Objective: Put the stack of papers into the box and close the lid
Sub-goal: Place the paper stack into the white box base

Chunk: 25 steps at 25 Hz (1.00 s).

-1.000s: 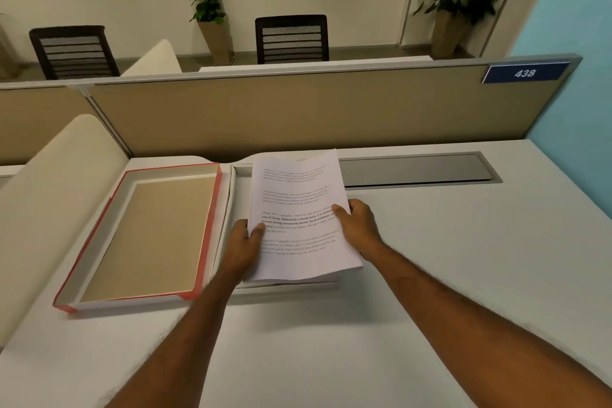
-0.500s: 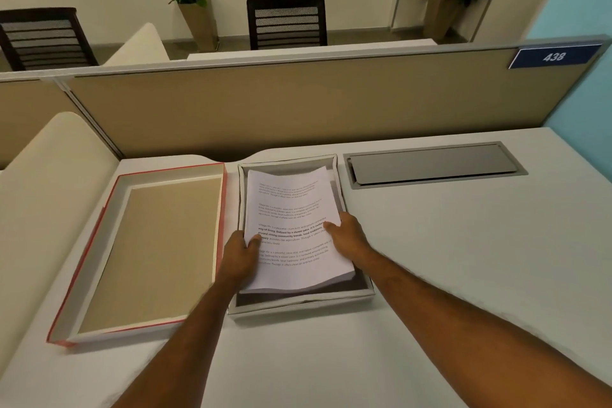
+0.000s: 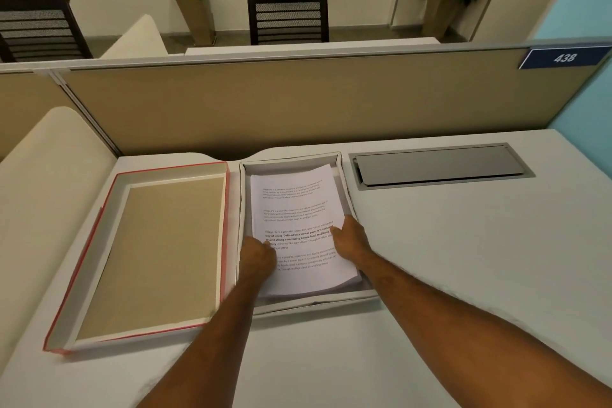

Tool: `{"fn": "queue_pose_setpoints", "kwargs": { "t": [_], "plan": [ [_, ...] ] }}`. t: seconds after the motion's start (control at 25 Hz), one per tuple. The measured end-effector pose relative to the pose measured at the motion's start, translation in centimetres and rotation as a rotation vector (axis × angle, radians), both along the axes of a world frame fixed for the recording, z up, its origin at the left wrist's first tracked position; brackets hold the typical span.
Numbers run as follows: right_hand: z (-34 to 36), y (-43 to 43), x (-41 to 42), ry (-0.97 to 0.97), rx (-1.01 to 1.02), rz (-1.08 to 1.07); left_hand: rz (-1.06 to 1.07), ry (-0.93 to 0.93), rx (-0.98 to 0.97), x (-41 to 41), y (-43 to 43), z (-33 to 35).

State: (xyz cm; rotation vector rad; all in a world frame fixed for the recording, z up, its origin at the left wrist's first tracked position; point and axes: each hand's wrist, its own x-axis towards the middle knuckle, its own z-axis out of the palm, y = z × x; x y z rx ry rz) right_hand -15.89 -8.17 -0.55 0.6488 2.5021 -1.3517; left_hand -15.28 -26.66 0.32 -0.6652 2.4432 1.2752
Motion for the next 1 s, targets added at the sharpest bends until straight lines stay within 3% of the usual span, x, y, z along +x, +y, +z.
{"fn": "queue_pose_setpoints", "kwargs": {
  "t": [0.2, 0.4, 0.72, 1.0],
  "plan": [
    [-0.4, -0.1, 0.0, -0.012, 0.024, -0.007, 0.074, 0.059, -0.036, 0.8, 0.6, -0.3],
    [0.9, -1.2, 0.4, 0.001, 0.11, 0.056, 0.04, 0.232, -0.068, 1.9, 0.9, -0.8],
    [4.0, -1.1, 1.7, 0.205, 0.478, 0.255, -0.261, 0.45, -0.282, 4.2, -0.8, 1.4],
    [5.5, -8.9, 5.2, 0.274, 0.383, 0.515, -0.146, 0.408, -0.49, 7.2, -9.8, 0.7]
  ]
}}
